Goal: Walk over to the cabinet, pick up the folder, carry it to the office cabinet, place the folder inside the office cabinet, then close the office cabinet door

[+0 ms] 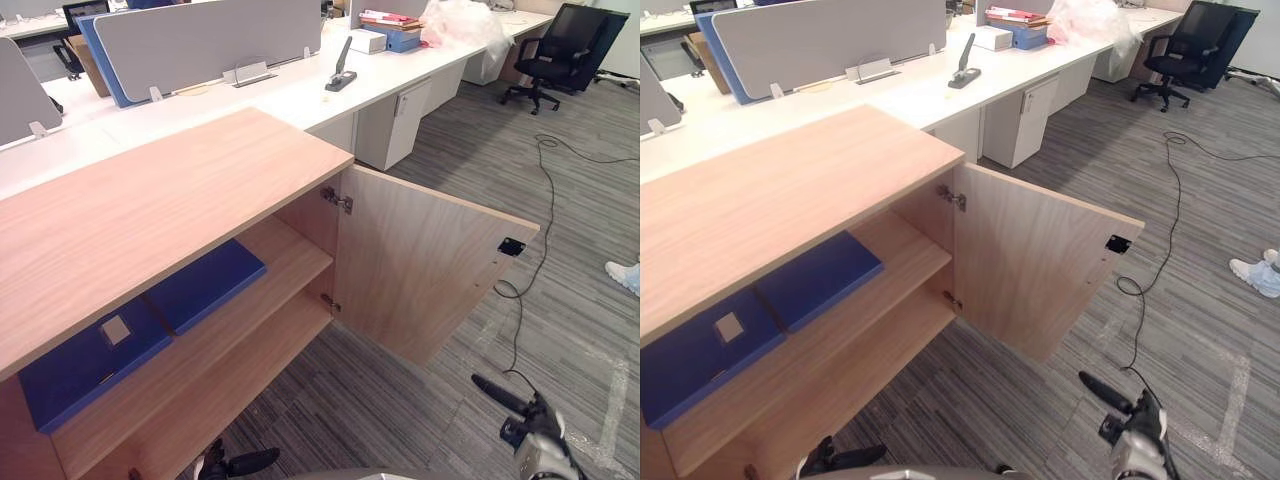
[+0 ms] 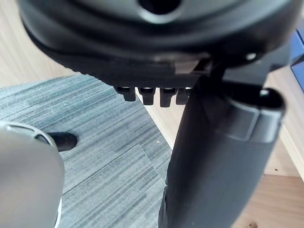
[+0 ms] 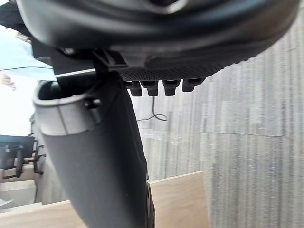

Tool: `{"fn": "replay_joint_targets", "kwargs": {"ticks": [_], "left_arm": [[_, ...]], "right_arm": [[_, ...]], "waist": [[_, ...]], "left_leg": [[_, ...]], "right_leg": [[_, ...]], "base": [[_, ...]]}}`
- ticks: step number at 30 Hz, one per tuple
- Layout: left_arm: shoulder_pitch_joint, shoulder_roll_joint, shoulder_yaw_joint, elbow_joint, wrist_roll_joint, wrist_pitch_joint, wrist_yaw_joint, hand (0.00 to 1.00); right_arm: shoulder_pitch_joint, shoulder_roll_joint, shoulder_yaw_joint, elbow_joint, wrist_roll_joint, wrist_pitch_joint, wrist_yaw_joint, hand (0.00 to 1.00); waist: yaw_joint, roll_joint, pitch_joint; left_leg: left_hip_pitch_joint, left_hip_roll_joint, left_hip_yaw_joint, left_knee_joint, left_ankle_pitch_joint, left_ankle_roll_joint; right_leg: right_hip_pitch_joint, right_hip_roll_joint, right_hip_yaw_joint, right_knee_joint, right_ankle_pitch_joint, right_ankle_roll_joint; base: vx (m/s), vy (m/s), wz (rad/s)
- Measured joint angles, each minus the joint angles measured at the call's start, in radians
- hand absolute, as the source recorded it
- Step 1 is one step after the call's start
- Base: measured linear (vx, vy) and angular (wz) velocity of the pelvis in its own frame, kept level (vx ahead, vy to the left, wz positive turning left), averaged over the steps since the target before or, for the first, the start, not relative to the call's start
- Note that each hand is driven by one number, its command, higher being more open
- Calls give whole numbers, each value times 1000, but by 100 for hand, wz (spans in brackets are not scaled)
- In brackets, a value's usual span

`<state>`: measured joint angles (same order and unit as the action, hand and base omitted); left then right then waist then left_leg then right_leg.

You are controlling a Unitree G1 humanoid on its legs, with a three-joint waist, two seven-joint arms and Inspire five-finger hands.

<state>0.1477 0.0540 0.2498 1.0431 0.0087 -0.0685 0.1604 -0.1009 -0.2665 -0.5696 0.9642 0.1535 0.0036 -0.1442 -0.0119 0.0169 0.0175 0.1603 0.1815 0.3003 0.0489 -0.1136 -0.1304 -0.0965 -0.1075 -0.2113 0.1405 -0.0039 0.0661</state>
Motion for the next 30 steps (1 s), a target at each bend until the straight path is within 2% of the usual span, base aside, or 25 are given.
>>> {"fn": "replay_joint_targets", "kwargs": {"ticks": [6,13,20,26,30], "left_arm": [[65,7,2,-3,-2,0,-13,100],[121,12,11,-1,-65,0,-19,100],[120,14,11,1,-79,0,-33,100],[112,14,11,0,-79,0,-37,100],[100,15,9,-14,-78,-9,-38,100]], "right_arm": [[-102,-135,2,6,0,-6,0,100],[-245,-269,64,58,-5,-11,3,100],[-355,-360,105,177,-1,-13,12,100],[-450,-388,243,213,9,-14,62,100],[-522,-389,335,232,64,-20,101,100]], "waist": [[1,12,-6],[4,4,-4],[1,16,-3],[1,15,3],[7,16,41]], "left_leg": [[-16,-9,-36,-14,5,6],[-30,-31,-64,-40,5,8],[-39,-33,-96,-38,5,8],[-40,-37,-111,-38,5,9],[-41,-39,-129,-28,4,12]], "right_leg": [[32,2,-15,-99,69,1],[50,1,-7,-216,164,-6],[47,5,-8,-225,174,-6],[49,3,-13,-225,176,-5],[62,-3,-28,-225,176,-5]], "base": [[-57,19,8],[-129,9,-3],[-43,-14,0],[2,5,2],[-27,14,13]]}}
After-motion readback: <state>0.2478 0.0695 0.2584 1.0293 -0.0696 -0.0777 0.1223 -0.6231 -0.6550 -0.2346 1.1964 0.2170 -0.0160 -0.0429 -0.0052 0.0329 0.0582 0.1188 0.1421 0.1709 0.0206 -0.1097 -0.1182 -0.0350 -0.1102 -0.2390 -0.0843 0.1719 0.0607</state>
